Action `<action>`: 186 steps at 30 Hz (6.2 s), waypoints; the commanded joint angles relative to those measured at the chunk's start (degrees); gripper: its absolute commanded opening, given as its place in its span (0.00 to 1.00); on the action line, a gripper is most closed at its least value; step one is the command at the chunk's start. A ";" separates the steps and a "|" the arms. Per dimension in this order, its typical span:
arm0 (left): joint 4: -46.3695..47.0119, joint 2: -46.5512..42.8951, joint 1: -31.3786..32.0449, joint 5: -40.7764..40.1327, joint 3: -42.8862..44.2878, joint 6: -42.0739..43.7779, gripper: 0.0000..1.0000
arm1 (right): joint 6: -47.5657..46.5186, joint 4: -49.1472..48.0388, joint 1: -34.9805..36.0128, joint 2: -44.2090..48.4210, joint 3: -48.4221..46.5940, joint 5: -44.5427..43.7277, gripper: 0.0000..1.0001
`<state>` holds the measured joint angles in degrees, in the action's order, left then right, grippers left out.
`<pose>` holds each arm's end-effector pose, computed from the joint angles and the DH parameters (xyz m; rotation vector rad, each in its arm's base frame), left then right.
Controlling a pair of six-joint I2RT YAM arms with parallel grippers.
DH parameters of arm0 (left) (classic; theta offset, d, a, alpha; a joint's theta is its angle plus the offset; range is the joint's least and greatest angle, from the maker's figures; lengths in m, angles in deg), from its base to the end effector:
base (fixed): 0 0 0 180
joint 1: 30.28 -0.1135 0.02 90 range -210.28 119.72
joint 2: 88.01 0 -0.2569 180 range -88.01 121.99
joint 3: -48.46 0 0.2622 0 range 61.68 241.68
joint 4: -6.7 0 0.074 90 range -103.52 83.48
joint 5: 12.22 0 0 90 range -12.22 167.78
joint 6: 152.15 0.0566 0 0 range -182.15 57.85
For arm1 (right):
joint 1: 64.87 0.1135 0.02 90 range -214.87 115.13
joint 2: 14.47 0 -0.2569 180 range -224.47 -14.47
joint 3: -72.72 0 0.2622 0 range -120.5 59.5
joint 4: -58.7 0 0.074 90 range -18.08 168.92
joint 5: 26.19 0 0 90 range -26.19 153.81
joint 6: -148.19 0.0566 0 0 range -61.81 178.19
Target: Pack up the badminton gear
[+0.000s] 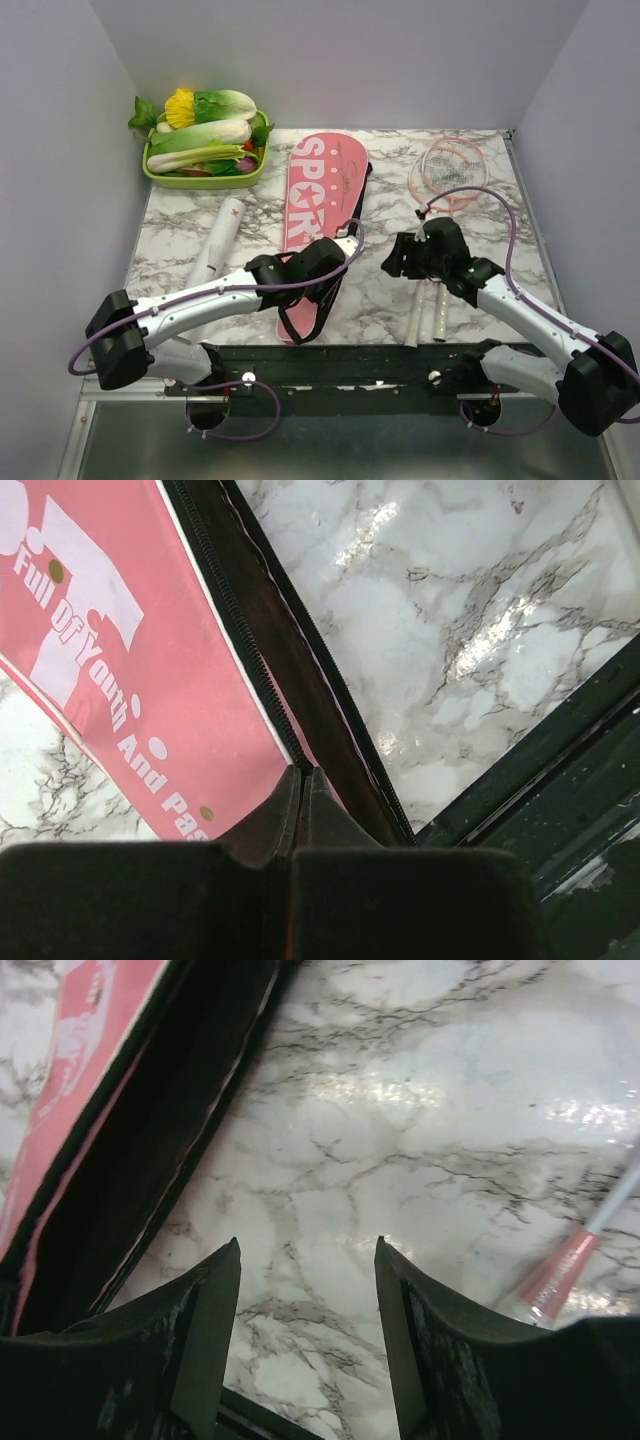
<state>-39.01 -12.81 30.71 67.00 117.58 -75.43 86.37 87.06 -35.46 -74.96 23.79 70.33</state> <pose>0.1525 -0.2531 0.2323 0.9291 2.3016 -0.3321 0.2148 0.1285 0.2010 -0.0877 2.3473 0.6456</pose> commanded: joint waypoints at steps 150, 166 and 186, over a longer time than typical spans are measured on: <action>26.08 -17.10 1.67 -9.87 -20.66 -18.72 0.00 | 8.20 8.59 15.94 -39.28 -33.58 -18.92 0.66; 28.18 -15.17 1.67 -10.39 -22.15 -19.15 0.00 | 5.91 19.14 24.99 -9.22 -11.07 -2.40 0.67; 27.57 -17.80 1.67 -11.01 -24.52 -19.33 0.00 | 21.82 8.95 40.02 -16.75 -2.88 -4.76 0.67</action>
<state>-12.87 -28.50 32.11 57.40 94.20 -94.21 105.12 98.67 3.09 -88.36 21.57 66.86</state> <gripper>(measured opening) 0.010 0.671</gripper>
